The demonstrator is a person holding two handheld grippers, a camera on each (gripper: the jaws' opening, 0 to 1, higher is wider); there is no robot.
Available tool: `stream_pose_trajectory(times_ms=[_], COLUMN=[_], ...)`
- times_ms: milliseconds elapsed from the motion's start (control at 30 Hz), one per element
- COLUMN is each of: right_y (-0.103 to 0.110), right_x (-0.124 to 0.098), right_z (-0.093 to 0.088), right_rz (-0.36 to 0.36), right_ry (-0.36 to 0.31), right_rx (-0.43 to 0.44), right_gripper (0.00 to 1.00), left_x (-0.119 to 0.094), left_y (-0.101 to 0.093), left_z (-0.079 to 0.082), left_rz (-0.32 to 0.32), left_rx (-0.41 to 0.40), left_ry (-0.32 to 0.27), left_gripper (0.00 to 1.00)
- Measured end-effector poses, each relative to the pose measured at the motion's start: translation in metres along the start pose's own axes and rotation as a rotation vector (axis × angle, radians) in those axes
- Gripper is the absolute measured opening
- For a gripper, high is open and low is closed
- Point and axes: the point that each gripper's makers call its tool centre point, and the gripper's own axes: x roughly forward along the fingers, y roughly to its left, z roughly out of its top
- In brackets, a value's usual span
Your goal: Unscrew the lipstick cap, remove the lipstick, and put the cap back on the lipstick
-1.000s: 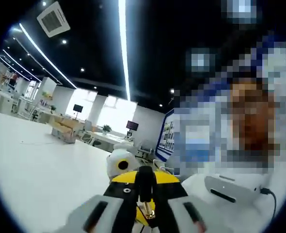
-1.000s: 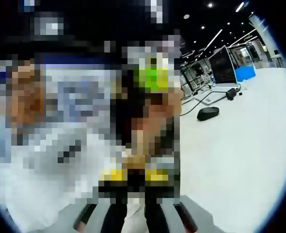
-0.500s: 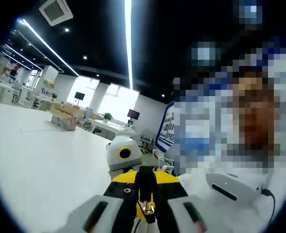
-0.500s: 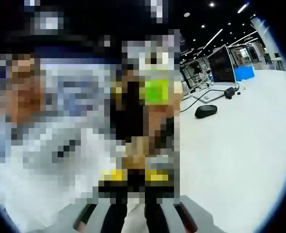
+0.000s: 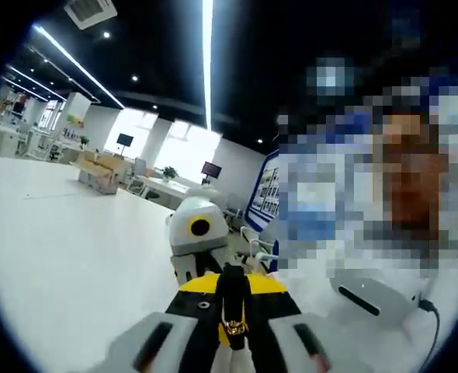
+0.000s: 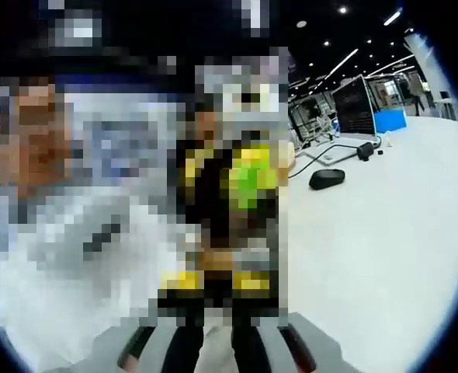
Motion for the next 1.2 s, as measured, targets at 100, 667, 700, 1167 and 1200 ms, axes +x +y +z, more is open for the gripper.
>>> stream_pose_trajectory(times_ms=[100, 667, 700, 1167, 1200], right_y=[0.000, -0.003, -0.004, -0.007, -0.007], right_x=[0.001, -0.004, -0.005, -0.008, -0.008], right_z=[-0.001, 0.012, 0.014, 0.027, 0.027], right_rz=[-0.027, -0.102, -0.107, -0.131, -0.134], right_ry=[0.019, -0.019, -0.034, -0.091, -0.093], right_rx=[-0.022, -0.081, -0.086, -0.140, -0.144], right_gripper=[0.10, 0.10, 0.10, 0.09, 0.09], left_x=[0.003, 0.003, 0.001, -0.001, -0.001], left_y=[-0.001, 0.002, 0.004, 0.002, 0.001], left_z=[-0.007, 0.002, 0.005, 0.017, 0.016], left_rz=[-0.005, 0.019, 0.025, 0.018, 0.017], left_rx=[-0.001, 0.009, 0.012, 0.048, 0.061], left_ry=[0.030, -0.001, -0.013, -0.087, -0.085], left_gripper=[0.13, 0.13, 0.13, 0.13, 0.13])
